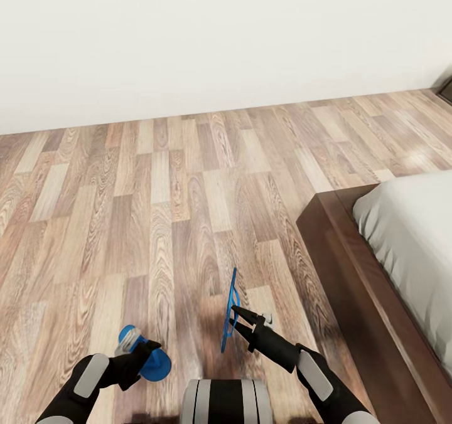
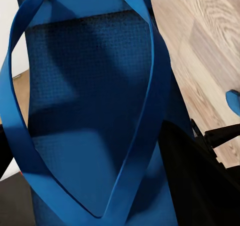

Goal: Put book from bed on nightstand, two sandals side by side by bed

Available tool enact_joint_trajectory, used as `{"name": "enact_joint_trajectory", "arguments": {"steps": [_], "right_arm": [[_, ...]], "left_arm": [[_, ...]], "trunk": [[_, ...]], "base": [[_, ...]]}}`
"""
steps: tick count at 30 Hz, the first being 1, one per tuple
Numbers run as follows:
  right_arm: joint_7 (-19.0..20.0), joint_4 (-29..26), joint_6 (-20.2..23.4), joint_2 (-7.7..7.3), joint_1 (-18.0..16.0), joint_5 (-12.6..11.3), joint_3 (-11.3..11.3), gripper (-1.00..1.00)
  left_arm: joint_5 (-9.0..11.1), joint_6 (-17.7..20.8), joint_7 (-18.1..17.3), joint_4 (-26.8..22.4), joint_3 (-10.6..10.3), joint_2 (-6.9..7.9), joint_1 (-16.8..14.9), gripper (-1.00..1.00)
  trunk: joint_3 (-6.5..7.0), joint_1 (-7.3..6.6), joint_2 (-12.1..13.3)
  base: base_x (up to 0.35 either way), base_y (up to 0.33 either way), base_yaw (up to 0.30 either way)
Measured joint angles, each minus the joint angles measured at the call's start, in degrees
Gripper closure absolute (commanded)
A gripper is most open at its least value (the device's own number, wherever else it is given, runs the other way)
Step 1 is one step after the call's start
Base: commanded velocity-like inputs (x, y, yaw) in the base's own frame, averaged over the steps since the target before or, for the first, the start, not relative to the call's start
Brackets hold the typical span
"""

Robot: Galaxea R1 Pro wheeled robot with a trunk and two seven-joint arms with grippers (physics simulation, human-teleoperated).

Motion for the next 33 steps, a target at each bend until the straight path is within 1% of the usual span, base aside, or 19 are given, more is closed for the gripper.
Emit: {"name": "enact_joint_trajectory", "arguments": {"steps": [6,31,33], "right_arm": [[0.0,-0.05,-0.01,0.0,0.0,0.0,0.0,1.0],[0.01,-0.05,-0.01,0.0,0.0,0.0,0.0,1.0],[0.0,-0.05,-0.05,0.0,0.0,0.07,0.01,1.0]], "left_arm": [[-0.03,0.01,-0.02,-0.01,0.01,0.08,0.0,-1.0],[0.0,-0.09,0.04,0.06,0.07,0.19,0.0,-1.0],[-0.01,-0.09,0.04,0.05,0.04,0.18,0.0,-1.0]], "trunk": [[0.0,-0.02,0.0],[0.0,0.0,0.0],[-0.44,0.05,-0.02]], "base": [[0.14,0.07,0.0],[0.012,0.019,0.0],[0.0,0.0,0.0]]}}
